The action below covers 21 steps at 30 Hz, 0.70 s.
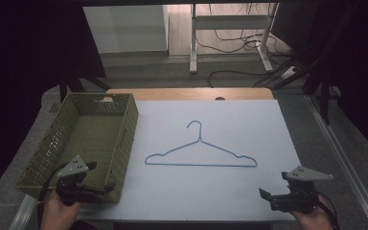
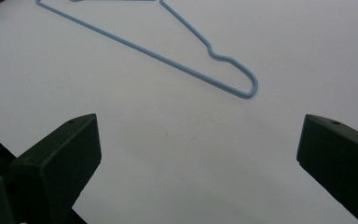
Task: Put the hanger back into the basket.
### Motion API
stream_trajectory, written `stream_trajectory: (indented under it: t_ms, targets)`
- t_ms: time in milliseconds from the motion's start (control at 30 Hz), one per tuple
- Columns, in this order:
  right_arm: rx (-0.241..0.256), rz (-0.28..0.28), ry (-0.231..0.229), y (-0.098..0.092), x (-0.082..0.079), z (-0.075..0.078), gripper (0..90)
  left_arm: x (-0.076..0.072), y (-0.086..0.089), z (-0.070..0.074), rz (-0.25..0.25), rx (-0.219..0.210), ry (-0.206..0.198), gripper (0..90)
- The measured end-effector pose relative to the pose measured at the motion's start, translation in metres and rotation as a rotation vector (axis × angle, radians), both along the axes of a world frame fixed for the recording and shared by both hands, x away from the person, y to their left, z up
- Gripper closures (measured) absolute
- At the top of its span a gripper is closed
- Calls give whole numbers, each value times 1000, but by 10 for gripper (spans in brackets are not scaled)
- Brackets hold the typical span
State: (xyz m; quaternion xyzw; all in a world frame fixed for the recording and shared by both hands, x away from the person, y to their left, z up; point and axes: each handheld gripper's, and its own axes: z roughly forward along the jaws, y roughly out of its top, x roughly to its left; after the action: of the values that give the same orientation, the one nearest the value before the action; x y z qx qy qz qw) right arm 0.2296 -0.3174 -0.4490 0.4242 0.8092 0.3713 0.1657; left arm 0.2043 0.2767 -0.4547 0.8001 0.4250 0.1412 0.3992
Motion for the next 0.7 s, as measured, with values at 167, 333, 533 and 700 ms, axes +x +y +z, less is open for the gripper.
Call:
stream_trajectory:
  t_ms: [167,333,533,700]
  targets:
    - [12,8,-19,1,-2,4,0,0,-2,1,0,5,3,0]
    - [21,3,-20,1,-3,6,0,0,-2,1,1,-8,5,0]
    - [22,8,-18,2,-2,6,0,1,0,1,14,-23,-17,0]
    - [15,5,-27,3,-2,6,0,2,1,3,15,-21,-24,0]
